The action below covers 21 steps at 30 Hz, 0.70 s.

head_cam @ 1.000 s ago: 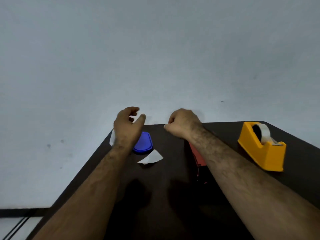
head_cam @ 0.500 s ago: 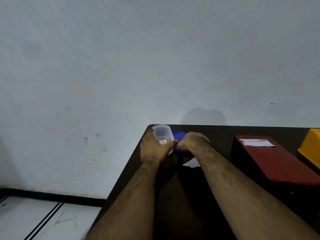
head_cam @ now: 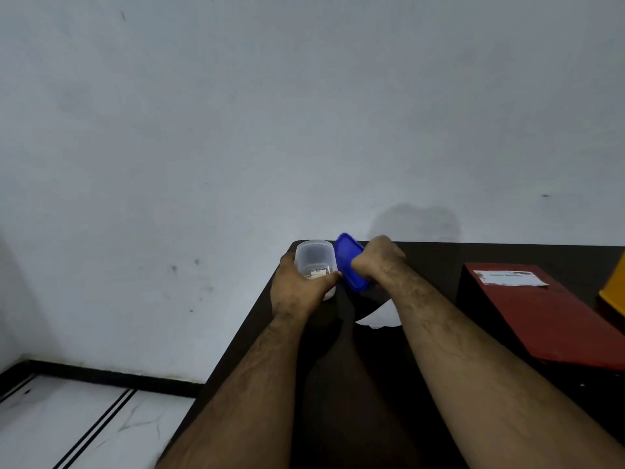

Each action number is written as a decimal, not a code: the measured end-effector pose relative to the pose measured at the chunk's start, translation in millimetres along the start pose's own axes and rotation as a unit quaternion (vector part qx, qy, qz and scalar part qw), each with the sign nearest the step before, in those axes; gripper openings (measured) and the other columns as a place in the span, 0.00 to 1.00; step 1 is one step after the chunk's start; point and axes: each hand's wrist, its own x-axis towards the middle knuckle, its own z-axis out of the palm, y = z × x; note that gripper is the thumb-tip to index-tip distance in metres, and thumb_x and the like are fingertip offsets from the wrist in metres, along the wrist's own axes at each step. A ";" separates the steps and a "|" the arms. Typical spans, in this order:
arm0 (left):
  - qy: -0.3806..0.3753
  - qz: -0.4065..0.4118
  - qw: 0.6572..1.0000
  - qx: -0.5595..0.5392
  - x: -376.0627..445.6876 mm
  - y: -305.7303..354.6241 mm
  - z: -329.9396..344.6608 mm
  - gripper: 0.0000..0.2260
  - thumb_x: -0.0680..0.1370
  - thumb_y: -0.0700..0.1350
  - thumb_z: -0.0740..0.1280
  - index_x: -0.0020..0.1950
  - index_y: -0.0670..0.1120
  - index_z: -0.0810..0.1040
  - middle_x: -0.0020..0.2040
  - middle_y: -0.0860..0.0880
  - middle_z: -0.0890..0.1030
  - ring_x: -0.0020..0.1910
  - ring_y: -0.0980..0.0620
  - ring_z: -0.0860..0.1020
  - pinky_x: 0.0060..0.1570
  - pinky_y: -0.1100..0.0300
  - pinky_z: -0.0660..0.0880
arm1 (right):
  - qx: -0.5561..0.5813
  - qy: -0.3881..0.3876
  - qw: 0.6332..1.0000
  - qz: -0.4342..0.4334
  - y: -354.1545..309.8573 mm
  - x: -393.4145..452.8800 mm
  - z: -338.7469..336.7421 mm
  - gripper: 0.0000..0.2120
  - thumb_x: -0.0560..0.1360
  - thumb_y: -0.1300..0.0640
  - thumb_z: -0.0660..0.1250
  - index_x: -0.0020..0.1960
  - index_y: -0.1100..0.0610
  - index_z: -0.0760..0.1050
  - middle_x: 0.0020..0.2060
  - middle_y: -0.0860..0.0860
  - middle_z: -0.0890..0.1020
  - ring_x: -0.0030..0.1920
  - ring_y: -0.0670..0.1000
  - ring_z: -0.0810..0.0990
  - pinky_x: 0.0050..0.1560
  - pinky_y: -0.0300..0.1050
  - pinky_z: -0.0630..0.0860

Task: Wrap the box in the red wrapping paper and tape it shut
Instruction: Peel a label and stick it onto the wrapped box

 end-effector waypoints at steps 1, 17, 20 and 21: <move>0.000 0.003 1.000 0.000 0.0 0.0 0.6 0.35 0.65 0.60 0.82 0.67 0.50 0.75 0.57 0.54 0.82 0.51 0.52 0.79 0.51 0.59 0.74 | 0.023 0.023 0.999 -0.018 -2.8 0.9 -3.8 0.24 0.69 0.61 0.74 0.63 0.62 0.72 0.53 0.58 0.81 0.49 0.60 0.84 0.42 0.50 0.83; -0.045 0.039 0.998 0.027 1.9 5.6 1.8 0.30 0.70 0.55 0.79 0.68 0.54 0.74 0.49 0.60 0.78 0.48 0.54 0.78 0.45 0.61 0.72 | 0.018 -0.078 0.948 -0.307 -6.0 0.4 17.6 0.08 0.69 0.48 0.78 0.48 0.46 0.86 0.46 0.43 0.84 0.51 0.46 0.82 0.55 0.45 0.79; -0.046 0.042 0.998 0.012 2.8 4.5 3.3 0.33 0.67 0.59 0.81 0.69 0.56 0.74 0.51 0.60 0.79 0.49 0.56 0.79 0.51 0.60 0.73 | 0.113 -0.092 0.955 -0.257 -6.4 5.8 17.3 0.06 0.71 0.55 0.72 0.44 0.56 0.86 0.40 0.52 0.86 0.41 0.46 0.82 0.49 0.51 0.82; -0.045 0.043 0.998 0.006 2.2 4.3 3.4 0.34 0.66 0.60 0.81 0.69 0.57 0.75 0.51 0.61 0.79 0.49 0.57 0.80 0.51 0.61 0.75 | 0.145 -0.060 0.957 -0.243 -6.5 11.2 20.1 0.06 0.72 0.57 0.71 0.44 0.57 0.86 0.40 0.52 0.86 0.41 0.46 0.81 0.47 0.49 0.81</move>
